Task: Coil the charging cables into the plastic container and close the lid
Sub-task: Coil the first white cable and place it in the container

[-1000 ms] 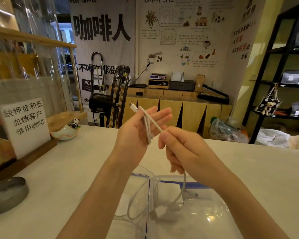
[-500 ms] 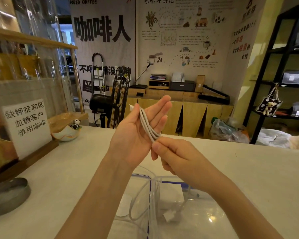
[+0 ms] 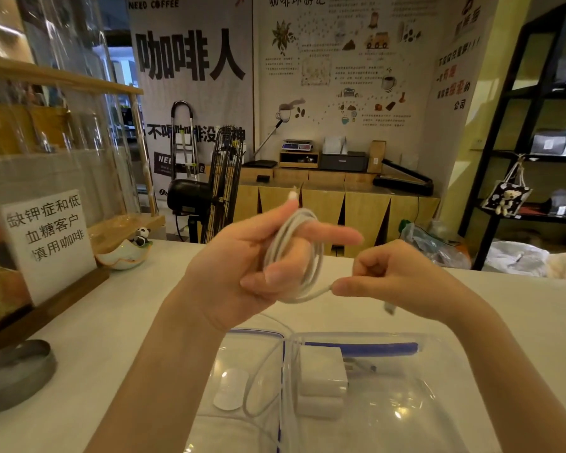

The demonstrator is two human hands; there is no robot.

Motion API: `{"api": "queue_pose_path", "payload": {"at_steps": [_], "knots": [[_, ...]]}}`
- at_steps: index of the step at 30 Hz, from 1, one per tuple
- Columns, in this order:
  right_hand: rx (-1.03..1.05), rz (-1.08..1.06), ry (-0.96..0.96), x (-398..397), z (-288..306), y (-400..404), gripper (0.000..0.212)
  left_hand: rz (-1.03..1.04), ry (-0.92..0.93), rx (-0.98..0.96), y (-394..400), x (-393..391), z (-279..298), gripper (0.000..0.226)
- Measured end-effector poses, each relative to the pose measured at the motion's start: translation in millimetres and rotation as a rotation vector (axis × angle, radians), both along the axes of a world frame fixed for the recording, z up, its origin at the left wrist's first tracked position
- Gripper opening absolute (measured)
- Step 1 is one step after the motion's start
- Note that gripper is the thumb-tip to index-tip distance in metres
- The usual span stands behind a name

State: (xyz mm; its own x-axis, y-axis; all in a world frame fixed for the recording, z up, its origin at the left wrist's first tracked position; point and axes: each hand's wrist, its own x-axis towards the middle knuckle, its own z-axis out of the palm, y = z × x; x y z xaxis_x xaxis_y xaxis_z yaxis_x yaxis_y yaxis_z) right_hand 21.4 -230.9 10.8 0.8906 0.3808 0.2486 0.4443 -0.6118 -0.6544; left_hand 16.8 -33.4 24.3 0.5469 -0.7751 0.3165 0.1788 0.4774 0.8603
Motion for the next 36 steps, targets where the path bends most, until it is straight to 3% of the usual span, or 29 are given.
{"api": "queue_pose_path", "payload": {"at_steps": [6, 14, 17, 22, 25, 28, 36], "knots": [[0.111, -0.049, -0.064, 2.2, 3.0, -6.1, 0.027, 0.189, -0.261, 0.544, -22.2, -6.4, -8.6, 0.052], [0.248, -0.121, -0.112, -0.7, 1.9, 5.4, 0.015, 0.530, -0.381, 0.890, -44.1, -1.9, -15.5, 0.042], [0.286, -0.101, -0.128, -0.3, -1.1, 12.2, 0.017, 0.625, -0.390, 0.827, -42.6, 3.9, -22.2, 0.039], [0.255, -0.076, -0.179, -3.2, -2.9, 21.5, 0.024, 0.699, -0.248, 0.640, -42.2, 15.5, -26.8, 0.037], [0.198, -0.079, -0.235, -7.5, -6.9, 30.5, 0.024, 0.861, -0.313, 0.605, -40.3, 21.2, -30.8, 0.040], [0.157, -0.075, -0.330, -9.8, -13.1, 41.4, 0.027, 0.971, -0.236, 0.542, -36.1, 20.2, -26.9, 0.040], [0.097, -0.122, -0.507, -11.4, -27.9, 64.2, 0.027, 0.816, 0.095, 0.173, -38.9, 18.7, -29.5, 0.043]]}}
